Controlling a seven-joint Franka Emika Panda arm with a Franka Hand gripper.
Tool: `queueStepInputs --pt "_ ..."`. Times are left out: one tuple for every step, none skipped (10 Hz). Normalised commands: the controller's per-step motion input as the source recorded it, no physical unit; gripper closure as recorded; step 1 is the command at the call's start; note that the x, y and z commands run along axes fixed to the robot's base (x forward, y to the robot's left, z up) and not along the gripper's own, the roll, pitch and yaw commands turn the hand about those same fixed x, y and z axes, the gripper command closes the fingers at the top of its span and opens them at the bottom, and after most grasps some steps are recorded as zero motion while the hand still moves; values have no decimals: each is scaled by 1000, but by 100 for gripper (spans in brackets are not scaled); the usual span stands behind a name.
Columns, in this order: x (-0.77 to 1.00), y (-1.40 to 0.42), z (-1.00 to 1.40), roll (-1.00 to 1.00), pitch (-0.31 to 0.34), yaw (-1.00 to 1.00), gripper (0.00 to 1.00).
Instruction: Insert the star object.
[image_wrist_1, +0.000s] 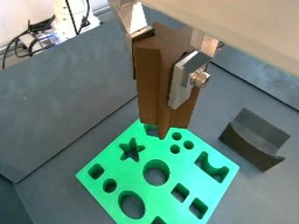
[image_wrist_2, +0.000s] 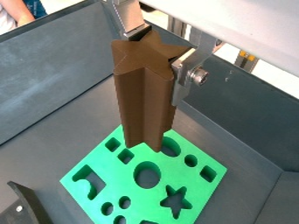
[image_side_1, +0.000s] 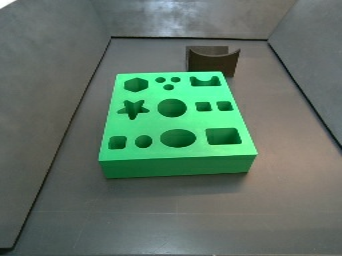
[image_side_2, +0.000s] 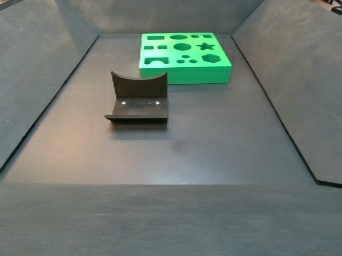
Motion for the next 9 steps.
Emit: queueStepInputs --pt "-31 0 -1000 147 -1 -146 100" --pt "-137 0 -1000 0 -3 -211 100" --pt "-211 0 -1000 0 -13 -260 100" --pt "-126 0 -1000 0 0 -157 100" --pt "0 0 -389 -353 -120 -83 100" --pt "-77 317 -840 -191 0 0 100" --pt "0 194 -997 -94 0 0 100" --pt "0 140 -971 -40 86 -9 100" --pt "0 91 -734 -60 0 0 100"
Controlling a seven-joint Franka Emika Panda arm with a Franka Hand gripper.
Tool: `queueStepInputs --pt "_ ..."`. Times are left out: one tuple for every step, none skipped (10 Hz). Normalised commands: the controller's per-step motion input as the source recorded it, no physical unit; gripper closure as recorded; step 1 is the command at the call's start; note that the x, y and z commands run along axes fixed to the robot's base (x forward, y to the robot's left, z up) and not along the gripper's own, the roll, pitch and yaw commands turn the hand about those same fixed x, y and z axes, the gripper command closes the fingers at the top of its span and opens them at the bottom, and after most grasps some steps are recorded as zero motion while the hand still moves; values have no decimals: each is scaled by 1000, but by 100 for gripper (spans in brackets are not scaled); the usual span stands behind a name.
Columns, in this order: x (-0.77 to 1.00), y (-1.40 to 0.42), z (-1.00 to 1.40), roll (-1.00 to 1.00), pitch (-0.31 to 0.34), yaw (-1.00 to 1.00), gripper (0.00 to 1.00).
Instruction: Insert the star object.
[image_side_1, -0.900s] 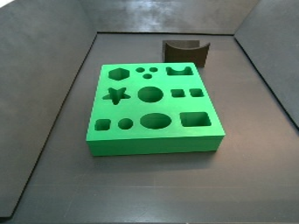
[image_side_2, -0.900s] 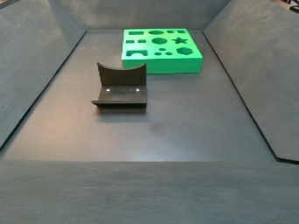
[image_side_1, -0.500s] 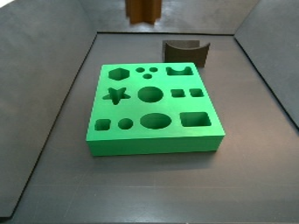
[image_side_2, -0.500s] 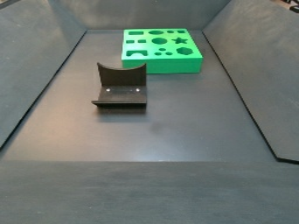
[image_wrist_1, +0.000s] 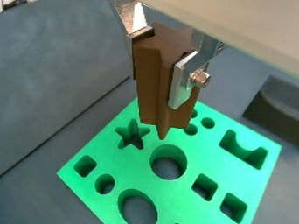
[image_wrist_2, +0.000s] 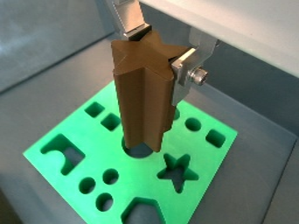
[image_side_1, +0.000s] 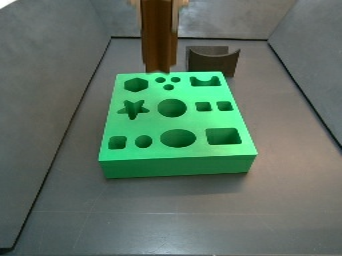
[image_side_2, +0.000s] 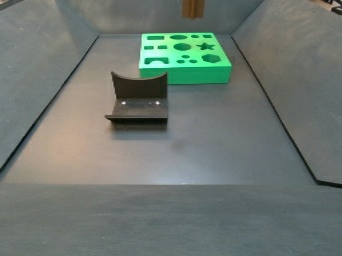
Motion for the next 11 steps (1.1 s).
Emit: queueStepInputs --pt "-91 0 -489 -143 -117 6 100" --pt "-111 0 -460 -87 -124 49 100" --pt "-120 0 -577 0 -46 -6 100" --pt "-563 0 -460 0 0 -389 100" --pt "-669 -60 -366 0 -66 -429 100" --pt "-534 -171 -197 0 -83 -440 100" --pt "-309 -266 -11 43 -43 -449 100" --pt "-197 -234 0 39 0 -500 100" --pt "-120 -191 0 0 0 -480 100" --pt "0 0 -60 -10 40 -589 100" --pt "0 51 -146 -60 91 -637 100"
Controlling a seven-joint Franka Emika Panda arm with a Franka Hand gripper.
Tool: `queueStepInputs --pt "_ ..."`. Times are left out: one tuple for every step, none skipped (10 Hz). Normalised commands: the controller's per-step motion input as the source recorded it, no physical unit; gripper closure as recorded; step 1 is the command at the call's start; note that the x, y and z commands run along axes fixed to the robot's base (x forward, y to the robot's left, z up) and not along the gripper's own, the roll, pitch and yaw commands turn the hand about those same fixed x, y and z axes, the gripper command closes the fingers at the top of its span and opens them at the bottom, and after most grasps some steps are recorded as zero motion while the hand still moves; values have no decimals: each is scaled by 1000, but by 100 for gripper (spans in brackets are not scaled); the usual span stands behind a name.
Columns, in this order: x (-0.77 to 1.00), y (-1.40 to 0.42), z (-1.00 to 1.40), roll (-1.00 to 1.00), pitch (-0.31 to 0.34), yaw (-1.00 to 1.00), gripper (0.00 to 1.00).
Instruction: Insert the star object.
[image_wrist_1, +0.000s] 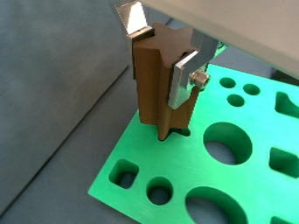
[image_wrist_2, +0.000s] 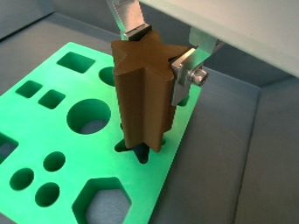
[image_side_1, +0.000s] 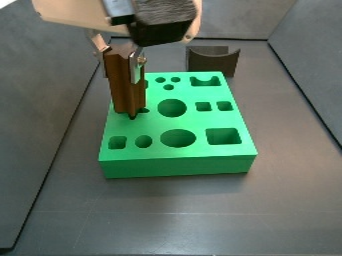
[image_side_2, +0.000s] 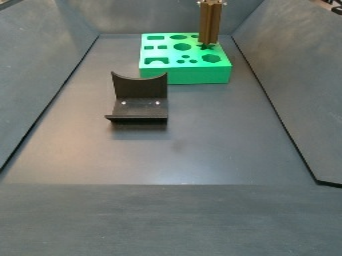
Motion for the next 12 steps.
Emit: queueStepInputs --pt "0 111 -163 -114 87 -663 100" --pt "26 157 -157 -134 81 -569 100" --pt "131 169 -137 -141 91 -469 100" --pt "111 131 -149 -127 93 -420 100" --pt "97 51 -174 -137 67 -437 100" --pt "103 -3 -177 -167 59 -526 100" --pt "157 -20 -183 -187 56 -509 100" --pt "114 -9 -197 -149 36 -460 100" --pt "103 -20 -317 -67 40 -266 100" --pt "0 -60 -494 0 0 17 100" --pt "-123 -126 -654 0 -51 191 100" --pt "-220 -186 -794 0 -136 160 100"
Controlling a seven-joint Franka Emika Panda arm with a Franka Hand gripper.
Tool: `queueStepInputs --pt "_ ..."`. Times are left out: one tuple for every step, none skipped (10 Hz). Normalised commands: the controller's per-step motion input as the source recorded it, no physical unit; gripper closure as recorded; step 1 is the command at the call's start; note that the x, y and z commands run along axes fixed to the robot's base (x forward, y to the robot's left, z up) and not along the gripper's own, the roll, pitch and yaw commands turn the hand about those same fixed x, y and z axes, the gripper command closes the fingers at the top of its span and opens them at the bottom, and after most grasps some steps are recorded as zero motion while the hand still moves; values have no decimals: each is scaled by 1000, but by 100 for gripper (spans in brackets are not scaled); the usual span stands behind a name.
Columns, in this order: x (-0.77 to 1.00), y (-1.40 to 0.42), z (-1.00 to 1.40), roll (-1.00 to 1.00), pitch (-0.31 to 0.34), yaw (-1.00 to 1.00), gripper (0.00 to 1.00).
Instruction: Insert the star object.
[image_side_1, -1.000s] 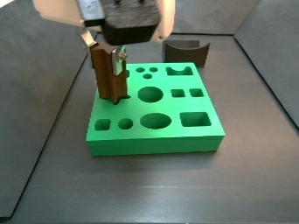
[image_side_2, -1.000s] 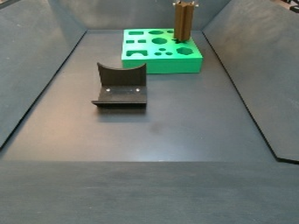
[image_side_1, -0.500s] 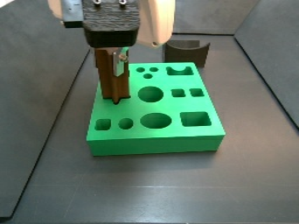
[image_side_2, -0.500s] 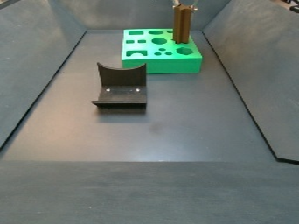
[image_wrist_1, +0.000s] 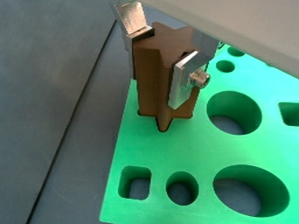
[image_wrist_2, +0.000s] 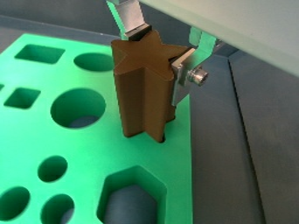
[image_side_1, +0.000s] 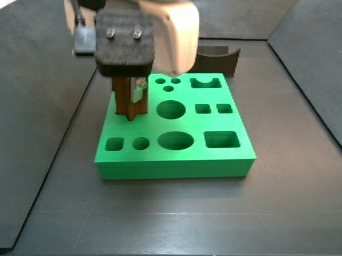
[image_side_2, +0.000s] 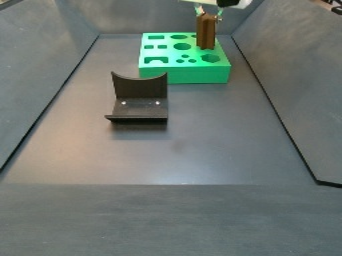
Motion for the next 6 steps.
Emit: queueStepInputs --pt "-374 -203 -846 0 -186 120 100" --pt "-386 -206 -871 20 -184 80 100" --pt "-220 -311 -971 86 -144 17 100" --pt "-23 -134 -671 0 -67 0 100" --pt "0 0 0 -6 0 0 100" --pt "0 0 0 0 0 0 100"
